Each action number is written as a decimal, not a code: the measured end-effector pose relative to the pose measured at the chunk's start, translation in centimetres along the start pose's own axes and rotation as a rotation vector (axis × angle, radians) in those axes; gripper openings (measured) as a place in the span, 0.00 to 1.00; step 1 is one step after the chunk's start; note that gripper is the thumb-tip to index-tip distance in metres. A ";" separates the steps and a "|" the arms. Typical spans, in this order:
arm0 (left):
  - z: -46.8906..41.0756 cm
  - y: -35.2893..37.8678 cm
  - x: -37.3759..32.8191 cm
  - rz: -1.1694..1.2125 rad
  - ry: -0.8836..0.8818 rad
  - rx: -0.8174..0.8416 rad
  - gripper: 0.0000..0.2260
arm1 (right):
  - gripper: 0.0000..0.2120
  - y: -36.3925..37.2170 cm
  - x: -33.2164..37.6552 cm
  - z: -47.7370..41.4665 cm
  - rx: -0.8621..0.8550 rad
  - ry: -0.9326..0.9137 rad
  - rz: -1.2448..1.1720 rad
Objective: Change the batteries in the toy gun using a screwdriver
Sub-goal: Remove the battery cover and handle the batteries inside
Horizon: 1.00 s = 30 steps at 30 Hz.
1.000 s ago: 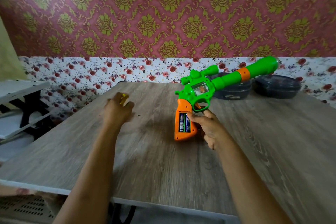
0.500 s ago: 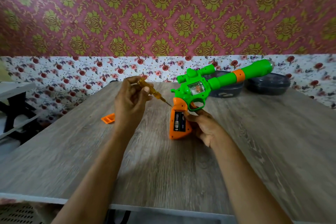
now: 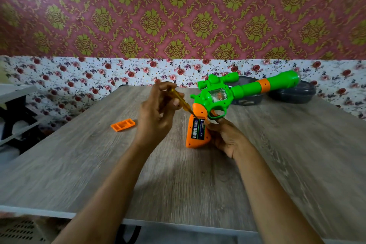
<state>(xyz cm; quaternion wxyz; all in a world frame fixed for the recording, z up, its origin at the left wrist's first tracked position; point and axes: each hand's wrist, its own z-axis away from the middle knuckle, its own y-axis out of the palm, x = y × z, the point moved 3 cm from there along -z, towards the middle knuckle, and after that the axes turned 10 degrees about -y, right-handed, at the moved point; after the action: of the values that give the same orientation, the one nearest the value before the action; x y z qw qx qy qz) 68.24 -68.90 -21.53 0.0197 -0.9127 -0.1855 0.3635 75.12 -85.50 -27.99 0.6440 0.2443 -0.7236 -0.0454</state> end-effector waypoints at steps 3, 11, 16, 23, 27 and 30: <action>0.2 0.3 0.0 -0.043 0.003 0.033 0.10 | 0.13 0.1 0.0 0.1 -0.004 -0.006 0.009; 0.2 0.1 -0.3 -0.026 -0.017 0.089 0.11 | 0.08 -0.2 0.2 0.0 0.041 -0.033 -0.015; 0.2 0.1 -0.5 -0.033 -0.009 0.113 0.08 | 0.08 -0.4 0.1 -0.2 0.040 -0.033 -0.057; 0.2 0.2 -0.9 -0.080 0.035 0.101 0.08 | 0.08 -0.1 0.1 -0.2 0.055 -0.039 0.000; 0.2 0.0 -1.0 -0.104 0.061 0.073 0.08 | 0.09 -0.1 0.1 0.0 0.059 -0.029 0.008; 0.2 -0.1 -0.8 -0.109 0.045 0.034 0.10 | 0.12 -0.1 0.1 -0.1 0.064 -0.020 0.009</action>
<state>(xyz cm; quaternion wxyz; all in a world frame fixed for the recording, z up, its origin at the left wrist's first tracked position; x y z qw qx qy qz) 67.49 -69.14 -21.15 0.0591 -0.9088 -0.2284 0.3441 75.20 -85.59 -27.90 0.6289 0.2611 -0.7320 -0.0220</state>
